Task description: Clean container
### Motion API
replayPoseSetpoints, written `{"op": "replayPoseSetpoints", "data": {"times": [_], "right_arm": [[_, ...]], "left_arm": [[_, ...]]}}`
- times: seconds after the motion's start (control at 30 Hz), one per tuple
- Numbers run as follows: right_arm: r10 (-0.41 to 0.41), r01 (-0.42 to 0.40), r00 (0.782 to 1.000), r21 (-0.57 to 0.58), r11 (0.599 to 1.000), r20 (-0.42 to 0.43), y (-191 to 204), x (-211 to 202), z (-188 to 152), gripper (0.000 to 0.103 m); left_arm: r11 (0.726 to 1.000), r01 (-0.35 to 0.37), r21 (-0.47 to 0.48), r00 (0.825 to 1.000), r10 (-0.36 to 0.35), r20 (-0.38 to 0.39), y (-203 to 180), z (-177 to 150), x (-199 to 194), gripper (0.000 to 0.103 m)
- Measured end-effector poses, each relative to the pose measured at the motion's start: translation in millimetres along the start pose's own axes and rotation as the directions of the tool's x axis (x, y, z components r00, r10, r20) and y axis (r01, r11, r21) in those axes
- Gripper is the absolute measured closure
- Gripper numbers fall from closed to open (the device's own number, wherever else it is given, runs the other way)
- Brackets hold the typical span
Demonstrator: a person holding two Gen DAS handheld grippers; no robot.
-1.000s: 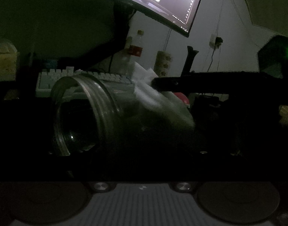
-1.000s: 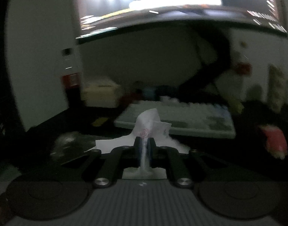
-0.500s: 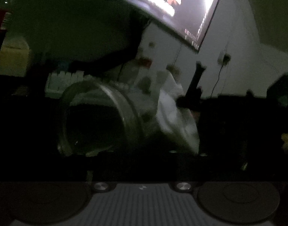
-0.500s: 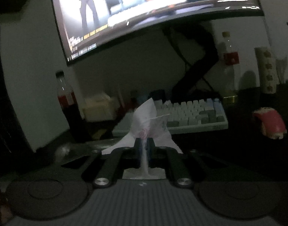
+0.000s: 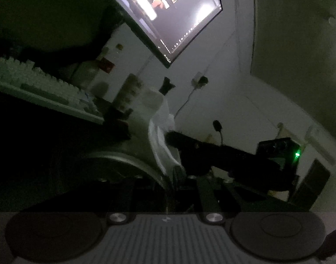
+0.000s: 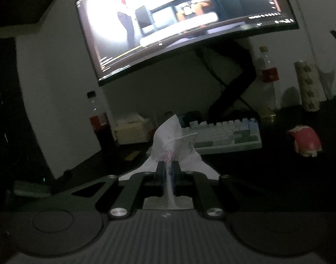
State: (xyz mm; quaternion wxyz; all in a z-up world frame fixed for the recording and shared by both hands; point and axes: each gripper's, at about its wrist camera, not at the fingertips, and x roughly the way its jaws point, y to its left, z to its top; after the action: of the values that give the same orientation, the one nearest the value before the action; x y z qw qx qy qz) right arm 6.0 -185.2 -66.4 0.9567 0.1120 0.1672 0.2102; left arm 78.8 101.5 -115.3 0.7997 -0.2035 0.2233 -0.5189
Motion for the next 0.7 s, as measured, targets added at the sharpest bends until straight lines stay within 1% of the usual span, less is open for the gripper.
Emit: {"op": "replayPoseSetpoints", "data": {"times": [0.03,0.07,0.13,0.2,0.27,0.33,0.4,0.43,0.5,0.57,0.6,0.67,0.7], "right_arm": [[-0.001,0.001,1.0,-0.008,1.0,-0.005,2,2,-1,0.095],[-0.002,0.002,1.0,-0.016,1.0,-0.01,4,4,-1,0.095],[-0.01,0.009,0.999,-0.028,1.0,-0.03,6,12,-3,0.095],[-0.008,0.007,0.999,-0.036,0.999,-0.036,8,19,-6,0.094],[-0.017,0.016,0.999,-0.057,0.998,-0.029,11,22,-7,0.094],[-0.028,0.025,0.999,-0.082,0.996,-0.035,14,26,-6,0.094],[-0.035,0.031,0.998,-0.097,0.995,-0.044,19,30,-4,0.094],[-0.02,0.015,0.998,-0.101,0.995,-0.052,22,31,-4,0.094],[0.039,-0.047,0.997,-0.116,0.992,-0.069,31,33,-6,0.094],[0.069,-0.081,0.994,-0.147,0.986,-0.084,41,35,-8,0.094],[0.065,-0.079,0.994,-0.164,0.983,-0.089,43,36,-7,0.094],[0.044,-0.059,0.994,-0.157,0.986,-0.099,39,41,-3,0.094],[0.014,-0.028,0.995,-0.147,0.989,-0.1,35,44,0,0.094]], "left_arm": [[0.999,-0.039,0.028,0.999,0.039,-0.001,-2,-1,-1,0.074],[0.996,-0.068,0.055,0.998,0.068,-0.005,-4,-1,-2,0.058],[0.988,-0.11,0.11,0.993,0.112,-0.018,-5,-3,-2,0.047],[0.978,-0.137,0.155,0.989,0.144,-0.035,-7,-4,-2,0.047],[0.975,-0.135,0.179,0.986,0.149,-0.07,-7,-5,2,0.047],[0.965,-0.145,0.217,0.978,0.173,-0.115,-8,-9,10,0.047],[0.957,-0.171,0.235,0.967,0.208,-0.145,-7,-15,20,0.046],[0.956,-0.176,0.234,0.965,0.214,-0.15,-7,-16,21,0.045],[0.957,-0.179,0.227,0.965,0.216,-0.152,-8,-17,20,0.045],[0.95,-0.198,0.239,0.96,0.237,-0.146,-9,-19,16,0.045],[0.949,-0.207,0.237,0.959,0.245,-0.143,-9,-19,15,0.045],[0.956,-0.203,0.21,0.962,0.235,-0.14,-5,-16,12,0.045],[0.96,-0.202,0.195,0.963,0.23,-0.137,-2,-15,11,0.045]]}}
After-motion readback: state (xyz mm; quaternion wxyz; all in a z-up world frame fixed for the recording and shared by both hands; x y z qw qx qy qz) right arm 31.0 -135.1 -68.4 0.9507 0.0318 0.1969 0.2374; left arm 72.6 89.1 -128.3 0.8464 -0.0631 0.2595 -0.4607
